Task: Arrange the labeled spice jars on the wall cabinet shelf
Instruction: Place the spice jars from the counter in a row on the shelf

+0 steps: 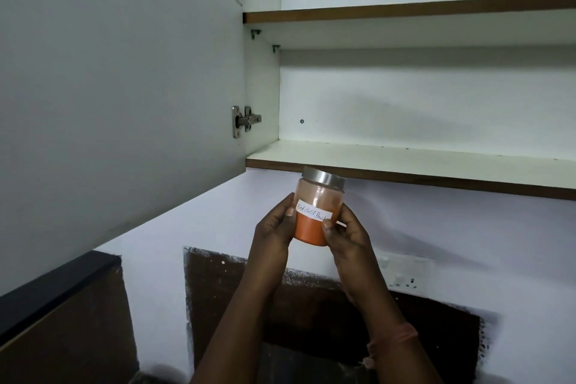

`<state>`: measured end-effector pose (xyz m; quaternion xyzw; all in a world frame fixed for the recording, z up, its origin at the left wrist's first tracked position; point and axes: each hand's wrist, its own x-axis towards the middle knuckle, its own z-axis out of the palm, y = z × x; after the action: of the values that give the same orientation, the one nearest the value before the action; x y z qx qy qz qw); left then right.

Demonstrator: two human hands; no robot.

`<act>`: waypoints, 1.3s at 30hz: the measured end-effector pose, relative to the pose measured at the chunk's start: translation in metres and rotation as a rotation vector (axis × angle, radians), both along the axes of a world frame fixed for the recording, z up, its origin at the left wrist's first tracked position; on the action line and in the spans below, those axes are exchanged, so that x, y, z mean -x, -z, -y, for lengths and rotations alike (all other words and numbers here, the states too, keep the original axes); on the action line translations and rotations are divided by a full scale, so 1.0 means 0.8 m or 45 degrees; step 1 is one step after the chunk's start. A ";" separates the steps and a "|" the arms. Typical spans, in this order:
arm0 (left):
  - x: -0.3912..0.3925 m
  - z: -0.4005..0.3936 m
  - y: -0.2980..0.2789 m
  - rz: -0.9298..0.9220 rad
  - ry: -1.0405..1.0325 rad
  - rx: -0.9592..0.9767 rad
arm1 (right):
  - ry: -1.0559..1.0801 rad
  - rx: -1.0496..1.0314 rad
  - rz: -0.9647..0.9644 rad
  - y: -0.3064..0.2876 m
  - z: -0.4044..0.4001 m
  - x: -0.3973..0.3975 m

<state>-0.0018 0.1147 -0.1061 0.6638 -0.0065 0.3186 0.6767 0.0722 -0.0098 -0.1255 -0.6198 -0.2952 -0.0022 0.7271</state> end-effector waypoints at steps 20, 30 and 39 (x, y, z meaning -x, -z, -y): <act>-0.097 -0.030 -0.165 -0.085 -0.311 -0.734 | 0.217 0.413 0.374 -0.189 0.025 -0.096; -0.202 -0.096 -0.190 -0.321 -0.347 -0.750 | 0.295 0.665 0.384 -0.221 -0.077 -0.214; -0.259 -0.138 -0.185 -0.361 -0.344 -0.418 | 0.324 0.663 0.296 -0.227 -0.147 -0.261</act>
<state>0.2053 0.2252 0.0420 0.7977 0.1254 0.3044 0.5052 0.2810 0.1075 0.0559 -0.8128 -0.2871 -0.0883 0.4992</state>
